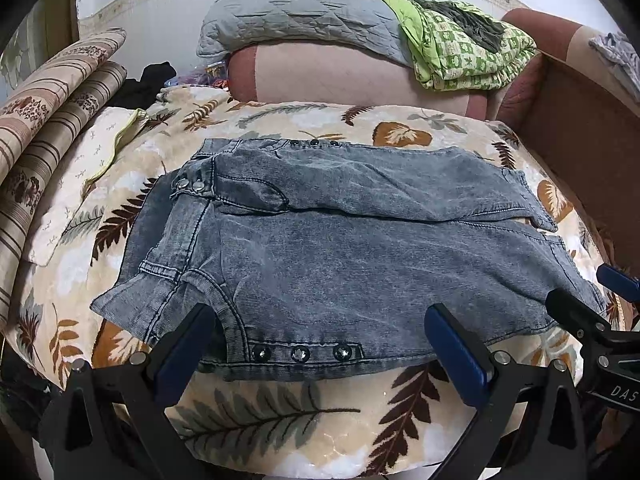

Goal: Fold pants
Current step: 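Position both grippers open above the waistband of the grey jeans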

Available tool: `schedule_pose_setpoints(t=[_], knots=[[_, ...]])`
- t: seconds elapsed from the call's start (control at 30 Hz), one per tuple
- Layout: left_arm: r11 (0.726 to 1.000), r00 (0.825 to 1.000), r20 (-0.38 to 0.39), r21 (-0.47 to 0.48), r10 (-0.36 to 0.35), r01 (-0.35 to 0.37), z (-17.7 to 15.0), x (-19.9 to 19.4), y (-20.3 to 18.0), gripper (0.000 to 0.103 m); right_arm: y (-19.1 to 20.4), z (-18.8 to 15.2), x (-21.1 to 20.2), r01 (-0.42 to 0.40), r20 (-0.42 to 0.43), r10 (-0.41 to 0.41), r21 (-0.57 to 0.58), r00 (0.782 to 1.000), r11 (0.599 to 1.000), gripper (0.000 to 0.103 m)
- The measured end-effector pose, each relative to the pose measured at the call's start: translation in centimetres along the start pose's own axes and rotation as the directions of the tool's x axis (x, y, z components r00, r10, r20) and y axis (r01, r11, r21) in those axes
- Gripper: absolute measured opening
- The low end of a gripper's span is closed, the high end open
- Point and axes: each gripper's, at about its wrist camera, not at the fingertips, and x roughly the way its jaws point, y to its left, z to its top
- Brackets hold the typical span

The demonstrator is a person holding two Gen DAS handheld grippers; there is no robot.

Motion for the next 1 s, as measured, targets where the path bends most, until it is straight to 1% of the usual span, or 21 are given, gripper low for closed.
schedule_pose_setpoints(t=[0.9,1.0], knots=[[1.000,1.000,-0.002,-0.004,-0.004,0.004,-0.20,-0.11,0.11,0.103,0.08,-0.37,-0.05,0.004,-0.011,-0.004,0.006,1.000,1.000,0.103],[1.000,1.000,-0.018,-0.018,-0.006,0.006,-0.32,0.12,0.64,0.103,-0.02,-0.48,-0.04,-0.005,-0.017,0.005,0.015,1.000,1.000,0.103]])
